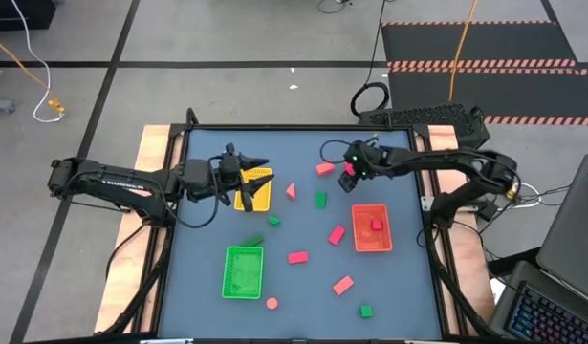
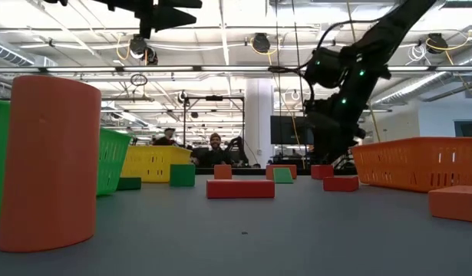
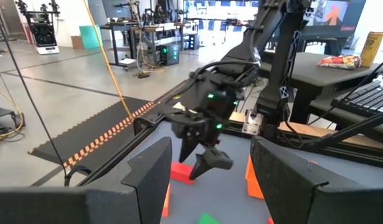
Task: Sort & place blocks by color
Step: Put the red block into the orange bin
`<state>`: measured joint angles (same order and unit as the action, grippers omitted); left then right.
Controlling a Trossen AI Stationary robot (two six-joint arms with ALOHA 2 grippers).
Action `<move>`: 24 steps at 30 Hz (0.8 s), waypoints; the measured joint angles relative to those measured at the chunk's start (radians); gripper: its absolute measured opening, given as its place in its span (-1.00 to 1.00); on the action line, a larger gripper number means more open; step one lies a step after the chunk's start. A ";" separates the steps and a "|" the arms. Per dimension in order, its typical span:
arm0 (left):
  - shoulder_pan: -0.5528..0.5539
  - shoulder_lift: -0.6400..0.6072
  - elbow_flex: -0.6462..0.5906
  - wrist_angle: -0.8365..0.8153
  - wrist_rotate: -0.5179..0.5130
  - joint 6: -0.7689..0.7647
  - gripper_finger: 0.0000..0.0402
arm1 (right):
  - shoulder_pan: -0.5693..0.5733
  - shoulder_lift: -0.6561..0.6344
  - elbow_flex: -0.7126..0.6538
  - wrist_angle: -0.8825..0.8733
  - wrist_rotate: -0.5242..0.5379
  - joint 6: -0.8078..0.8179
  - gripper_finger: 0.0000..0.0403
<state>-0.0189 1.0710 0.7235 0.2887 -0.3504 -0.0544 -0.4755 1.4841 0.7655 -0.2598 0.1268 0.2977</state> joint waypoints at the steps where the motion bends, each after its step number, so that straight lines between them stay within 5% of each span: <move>1: 0.000 0.000 0.000 -0.001 0.000 0.000 0.10 | -0.005 0.013 0.005 0.006 0.000 -0.002 0.46; 14: 0.000 0.000 0.000 -0.003 0.000 -0.001 0.10 | -0.016 0.063 0.024 -0.007 0.045 -0.048 0.36; 24: 0.000 0.000 0.000 -0.001 0.000 -0.003 0.10 | -0.016 0.063 0.024 -0.006 0.057 -0.105 -0.14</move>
<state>-0.0189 1.0710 0.7235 0.2874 -0.3504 -0.0574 -0.4915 1.5475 0.7891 -0.2660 0.1837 0.1929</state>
